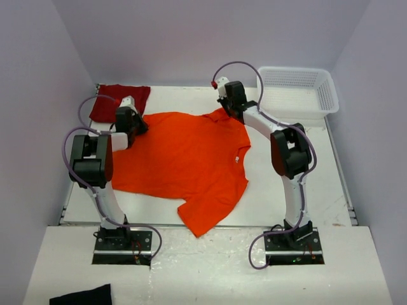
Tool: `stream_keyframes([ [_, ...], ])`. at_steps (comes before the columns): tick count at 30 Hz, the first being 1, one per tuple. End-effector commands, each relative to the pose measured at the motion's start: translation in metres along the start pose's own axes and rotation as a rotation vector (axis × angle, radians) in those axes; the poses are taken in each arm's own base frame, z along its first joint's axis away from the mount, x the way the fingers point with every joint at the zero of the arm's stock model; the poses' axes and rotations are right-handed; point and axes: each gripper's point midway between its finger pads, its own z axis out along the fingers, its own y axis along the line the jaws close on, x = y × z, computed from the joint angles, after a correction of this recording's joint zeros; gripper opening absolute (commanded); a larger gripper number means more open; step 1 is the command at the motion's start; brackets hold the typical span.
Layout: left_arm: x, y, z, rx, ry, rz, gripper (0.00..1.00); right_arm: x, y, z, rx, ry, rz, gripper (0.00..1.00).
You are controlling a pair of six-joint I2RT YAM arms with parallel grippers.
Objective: Fold and stack the t-shirts
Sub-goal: Flatten out the tshirt
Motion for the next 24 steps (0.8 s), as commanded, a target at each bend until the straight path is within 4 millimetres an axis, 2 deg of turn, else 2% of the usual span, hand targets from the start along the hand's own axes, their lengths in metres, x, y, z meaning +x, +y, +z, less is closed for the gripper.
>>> stream_keyframes([
  [1, -0.065, -0.029, 0.011, 0.095, -0.154, 0.022, 0.00, -0.093, -0.034, -0.025, 0.028, -0.234, 0.075, 0.00],
  [6, -0.077, -0.028, 0.012, 0.086, -0.173, 0.026, 0.00, -0.088, -0.041, -0.017, 0.013, -0.219, 0.083, 0.00],
  [10, -0.089, -0.022, 0.010, 0.066, -0.190, 0.009, 0.00, -0.095, -0.048, -0.022, 0.018, -0.232, 0.089, 0.00],
  [12, -0.093, -0.010, 0.006, 0.011, -0.197, -0.001, 0.00, -0.095, -0.050, -0.023, 0.021, -0.227, 0.091, 0.00],
  [14, -0.107, -0.001, -0.006, -0.028, -0.244, -0.007, 0.00, -0.095, -0.054, -0.022, 0.033, -0.218, 0.093, 0.00],
  [15, -0.105, 0.007, -0.010, -0.046, -0.243, -0.020, 0.00, -0.094, -0.055, -0.022, 0.036, -0.211, 0.090, 0.00],
  [17, -0.113, 0.014, -0.020, -0.056, -0.263, -0.042, 0.00, -0.093, -0.059, -0.022, 0.048, -0.208, 0.092, 0.00],
  [20, -0.121, 0.041, -0.031, -0.120, -0.273, -0.081, 0.00, -0.092, -0.062, -0.021, 0.045, -0.201, 0.102, 0.00],
  [24, -0.134, 0.062, -0.044, -0.177, -0.317, -0.106, 0.00, -0.092, -0.064, -0.022, 0.051, -0.193, 0.100, 0.00],
])
